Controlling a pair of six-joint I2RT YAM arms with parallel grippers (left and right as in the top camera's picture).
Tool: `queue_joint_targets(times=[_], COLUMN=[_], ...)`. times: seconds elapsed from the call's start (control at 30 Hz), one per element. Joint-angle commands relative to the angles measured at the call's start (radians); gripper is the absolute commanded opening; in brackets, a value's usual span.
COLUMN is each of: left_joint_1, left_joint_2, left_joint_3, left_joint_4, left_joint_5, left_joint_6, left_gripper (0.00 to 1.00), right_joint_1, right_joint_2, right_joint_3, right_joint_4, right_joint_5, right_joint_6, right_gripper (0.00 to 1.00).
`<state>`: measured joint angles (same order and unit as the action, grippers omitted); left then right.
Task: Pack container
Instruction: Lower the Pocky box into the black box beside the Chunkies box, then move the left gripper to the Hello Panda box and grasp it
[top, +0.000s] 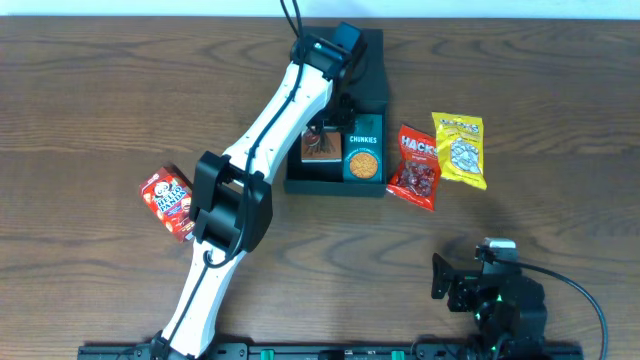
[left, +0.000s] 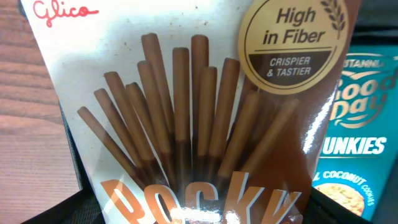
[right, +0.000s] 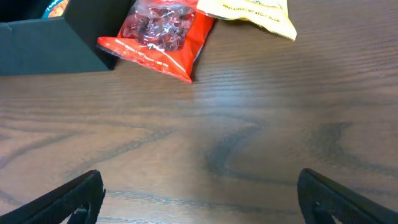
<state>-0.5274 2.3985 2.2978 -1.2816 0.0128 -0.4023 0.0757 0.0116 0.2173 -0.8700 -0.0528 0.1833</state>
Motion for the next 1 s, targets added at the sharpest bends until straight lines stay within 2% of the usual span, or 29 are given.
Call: queue_joint_targets(times=[0.0,0.03,0.1,0.23,0.4,0.53,0.57,0.77,0.87,0.97], left_joint_1=[0.003,0.003,0.003,0.003,0.003,0.003,0.008,0.090,0.178,0.255], left_joint_2=[0.005,0.005,0.005,0.005,0.005,0.000,-0.005,-0.106,-0.207,-0.286], left_joint_3=[-0.014,-0.019,-0.028,-0.029,-0.029,-0.020,-0.009,0.065,0.065,0.065], left_joint_4=[0.000,0.001,0.000,0.000,0.000,0.002,-0.001,-0.085,-0.161,-0.268], left_joint_5=[-0.027,-0.027,-0.027,-0.027,-0.020,-0.024,-0.024,-0.105,-0.125,-0.142], left_joint_6=[0.014,0.014,0.014,0.014,0.014,0.008,-0.003,-0.125,-0.198,-0.267], left_gripper=[0.79,0.79,0.94,0.97,0.94,0.81,0.82,0.82,0.82,0.77], right_joint_1=[-0.011,-0.011,-0.011,-0.011,-0.011,-0.011,-0.011,-0.011,-0.011,-0.011], right_joint_2=[-0.006,-0.006,-0.006,-0.006,-0.006,-0.006,-0.006,-0.006,-0.006,-0.006], right_joint_3=[-0.010,-0.010,-0.010,-0.010,-0.010,-0.010,-0.010,-0.010,-0.010,-0.010], right_joint_4=[-0.010,-0.010,-0.010,-0.010,-0.010,-0.010,-0.010,-0.010,-0.010,-0.010], right_joint_5=[-0.004,-0.004,-0.004,-0.004,-0.004,-0.004,-0.004,-0.004,-0.004,-0.004], right_joint_6=[0.014,0.014,0.014,0.014,0.014,0.014,0.014,0.014,0.014,0.014], right_gripper=[0.99,0.99,0.99,0.99,0.99,0.99,0.99,0.99,0.99,0.99])
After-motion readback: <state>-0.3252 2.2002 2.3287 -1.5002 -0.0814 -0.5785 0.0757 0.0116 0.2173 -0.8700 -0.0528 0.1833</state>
